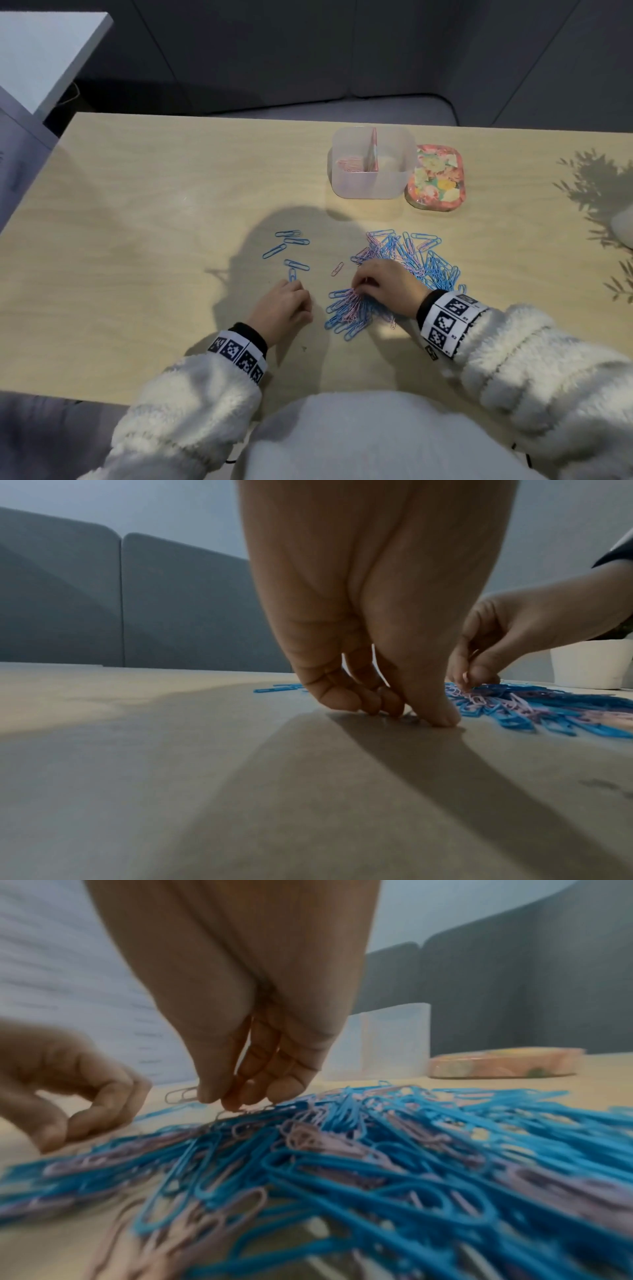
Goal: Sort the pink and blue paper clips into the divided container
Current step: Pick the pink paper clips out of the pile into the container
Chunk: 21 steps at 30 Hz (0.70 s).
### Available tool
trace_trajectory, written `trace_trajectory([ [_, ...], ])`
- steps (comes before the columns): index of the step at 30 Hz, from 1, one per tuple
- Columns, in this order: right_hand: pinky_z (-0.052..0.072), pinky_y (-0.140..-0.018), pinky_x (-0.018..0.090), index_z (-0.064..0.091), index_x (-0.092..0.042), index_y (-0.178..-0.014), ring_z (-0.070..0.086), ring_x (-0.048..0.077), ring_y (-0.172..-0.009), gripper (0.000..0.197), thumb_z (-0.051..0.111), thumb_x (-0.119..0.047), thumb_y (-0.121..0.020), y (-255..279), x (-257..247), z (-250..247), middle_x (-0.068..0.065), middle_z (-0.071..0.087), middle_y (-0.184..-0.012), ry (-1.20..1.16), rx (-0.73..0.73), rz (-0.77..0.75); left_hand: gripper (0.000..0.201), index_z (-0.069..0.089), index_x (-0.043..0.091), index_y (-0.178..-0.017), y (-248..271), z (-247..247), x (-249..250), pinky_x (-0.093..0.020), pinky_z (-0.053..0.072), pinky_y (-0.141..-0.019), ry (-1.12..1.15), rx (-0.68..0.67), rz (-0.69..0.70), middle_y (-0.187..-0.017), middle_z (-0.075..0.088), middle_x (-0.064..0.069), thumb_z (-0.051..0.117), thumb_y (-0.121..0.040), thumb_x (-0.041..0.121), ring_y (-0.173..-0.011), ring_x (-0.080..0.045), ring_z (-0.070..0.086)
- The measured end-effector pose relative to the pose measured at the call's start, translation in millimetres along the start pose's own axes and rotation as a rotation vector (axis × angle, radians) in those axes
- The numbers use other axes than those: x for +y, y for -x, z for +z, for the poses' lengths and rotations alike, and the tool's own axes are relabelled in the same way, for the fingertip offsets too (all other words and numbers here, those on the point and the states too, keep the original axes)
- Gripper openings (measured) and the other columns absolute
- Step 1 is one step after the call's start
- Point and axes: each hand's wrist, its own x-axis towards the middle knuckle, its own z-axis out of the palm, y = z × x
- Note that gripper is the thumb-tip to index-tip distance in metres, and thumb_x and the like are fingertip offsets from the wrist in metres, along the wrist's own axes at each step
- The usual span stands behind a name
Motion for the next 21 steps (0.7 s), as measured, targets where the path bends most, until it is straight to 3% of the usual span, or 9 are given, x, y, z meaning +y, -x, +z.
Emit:
trace_trajectory([
  [1,0.046,-0.086,0.027,0.071,-0.009,-0.090,0.060,0.018,-0.089,0.010,0.063,-0.011,-0.083,3.0,1.9,-2.7,0.005,0.069,-0.092,-0.064,0.051,0.033,0.011,0.063,0.010,-0.086,-1.4,-0.4,0.3,-0.032,0.041,-0.080,-0.009,0.009,-0.001,-0.096,0.061,-0.006,0.062,-0.085,0.021,-0.091,-0.023,0.048],
  [4,0.041,-0.073,0.008,0.070,-0.008,-0.102,0.057,0.008,-0.078,0.021,0.057,-0.004,-0.085,5.6,5.3,-13.3,-0.001,0.065,-0.090,-0.189,0.152,0.120,0.013,0.059,0.008,-0.090,-8.0,-3.6,2.7,-0.032,0.040,-0.077,0.016,0.046,-0.035,-0.093,0.062,-0.009,0.063,-0.084,0.019,-0.088,-0.024,0.051],
  [5,0.040,-0.071,0.009,0.069,-0.007,-0.103,0.056,0.008,-0.076,0.024,0.054,-0.002,-0.086,3.5,7.0,-16.2,-0.002,0.062,-0.090,-0.189,0.160,0.149,0.015,0.060,0.007,-0.089,-10.3,-4.8,3.3,-0.031,0.039,-0.075,0.025,0.059,-0.061,-0.092,0.063,-0.009,0.064,-0.083,0.019,-0.086,-0.024,0.052],
  [7,0.040,-0.072,0.020,0.071,-0.006,-0.095,0.056,0.016,-0.077,0.023,0.052,0.000,-0.083,-3.1,9.9,-20.0,0.003,0.062,-0.087,-0.146,0.178,0.185,0.017,0.061,0.006,-0.086,-13.3,-5.6,3.9,-0.029,0.038,-0.073,0.028,0.077,-0.113,-0.091,0.063,-0.009,0.065,-0.082,0.022,-0.085,-0.023,0.053],
  [10,0.041,-0.072,0.028,0.069,-0.007,-0.086,0.054,0.018,-0.075,0.016,0.054,-0.001,-0.081,-17.0,3.7,-19.7,0.005,0.062,-0.083,-0.122,0.173,0.162,0.019,0.061,0.008,-0.083,-14.5,-3.4,1.6,-0.032,0.040,-0.076,0.022,0.069,-0.151,-0.092,0.063,-0.008,0.066,-0.081,0.026,-0.090,-0.024,0.054],
  [14,0.042,-0.085,0.030,0.070,-0.011,-0.101,0.059,0.023,-0.097,0.021,0.057,-0.010,-0.084,-39.1,-12.2,-9.1,0.008,0.068,-0.100,-0.028,0.089,0.060,0.018,0.059,0.006,-0.085,-14.9,-6.3,2.8,-0.039,0.044,-0.079,-0.003,0.042,-0.132,-0.096,0.059,-0.010,0.063,-0.084,0.024,-0.093,-0.027,0.052],
  [17,0.044,-0.087,0.035,0.070,-0.016,-0.103,0.055,0.023,-0.105,0.022,0.058,-0.016,-0.085,-45.4,-18.8,-5.3,0.006,0.067,-0.103,0.172,-0.059,0.019,0.011,0.055,0.005,-0.092,-15.8,-13.4,12.9,-0.034,0.041,-0.071,0.080,0.089,-0.097,-0.090,0.062,-0.010,0.054,-0.090,0.015,-0.084,-0.027,0.056],
  [21,0.046,-0.086,0.039,0.068,-0.012,-0.097,0.054,0.025,-0.105,0.017,0.057,-0.016,-0.085,-39.4,-17.8,-6.8,0.007,0.061,-0.106,0.282,-0.108,0.040,0.016,0.051,0.011,-0.108,-26.0,-16.8,23.1,-0.026,0.040,-0.071,0.330,0.022,-0.211,-0.088,0.057,0.000,0.045,-0.094,0.016,-0.076,-0.015,0.053],
])
